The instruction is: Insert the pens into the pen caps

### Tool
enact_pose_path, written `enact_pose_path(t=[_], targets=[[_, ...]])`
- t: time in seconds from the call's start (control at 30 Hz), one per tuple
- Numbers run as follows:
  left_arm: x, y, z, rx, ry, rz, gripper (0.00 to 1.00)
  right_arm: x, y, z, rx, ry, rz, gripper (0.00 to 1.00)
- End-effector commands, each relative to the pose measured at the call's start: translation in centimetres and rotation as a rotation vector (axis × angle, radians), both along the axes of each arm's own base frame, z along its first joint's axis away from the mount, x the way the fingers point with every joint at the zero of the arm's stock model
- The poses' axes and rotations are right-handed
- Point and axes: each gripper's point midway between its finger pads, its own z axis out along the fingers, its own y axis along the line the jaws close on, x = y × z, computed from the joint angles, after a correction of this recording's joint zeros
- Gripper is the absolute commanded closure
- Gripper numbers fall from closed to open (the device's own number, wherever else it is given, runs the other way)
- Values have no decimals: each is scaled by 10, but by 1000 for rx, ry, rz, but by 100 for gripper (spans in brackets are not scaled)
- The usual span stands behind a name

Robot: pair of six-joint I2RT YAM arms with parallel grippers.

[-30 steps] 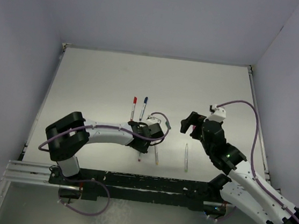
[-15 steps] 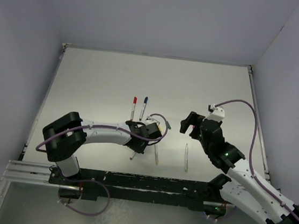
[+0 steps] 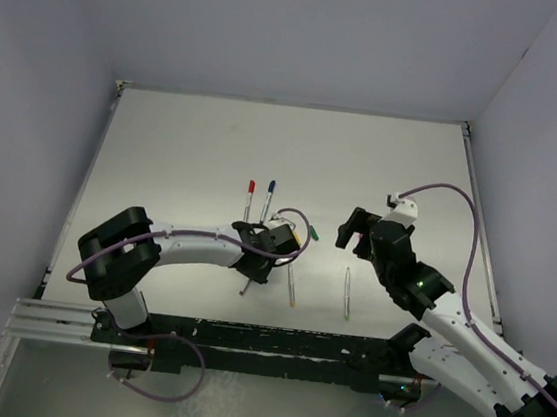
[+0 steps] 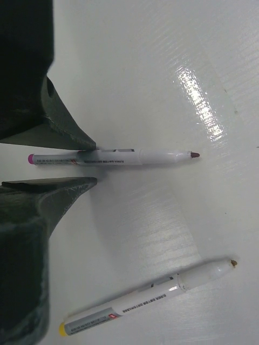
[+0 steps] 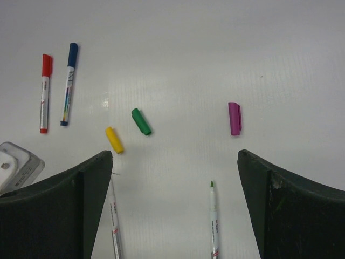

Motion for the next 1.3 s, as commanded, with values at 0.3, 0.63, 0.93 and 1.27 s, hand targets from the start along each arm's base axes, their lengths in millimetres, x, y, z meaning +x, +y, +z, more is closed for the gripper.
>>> enact_pose_path(t=[0.3,0.63,0.93,1.27], targets=[[-14,28,-41,114,81,-2,100,8,-9,20,8,-40,-79,0],[-1,6,-9,-31,8,-42,100,19,-32,-12,-138,172,-153,17],[19,-1,69,-201,-192,-52,100,35,-37,-35,-251,295,-122,42],[26,-24,137,-482,-374,-122,100,44,-27,-79,-328,439,-51,45]])
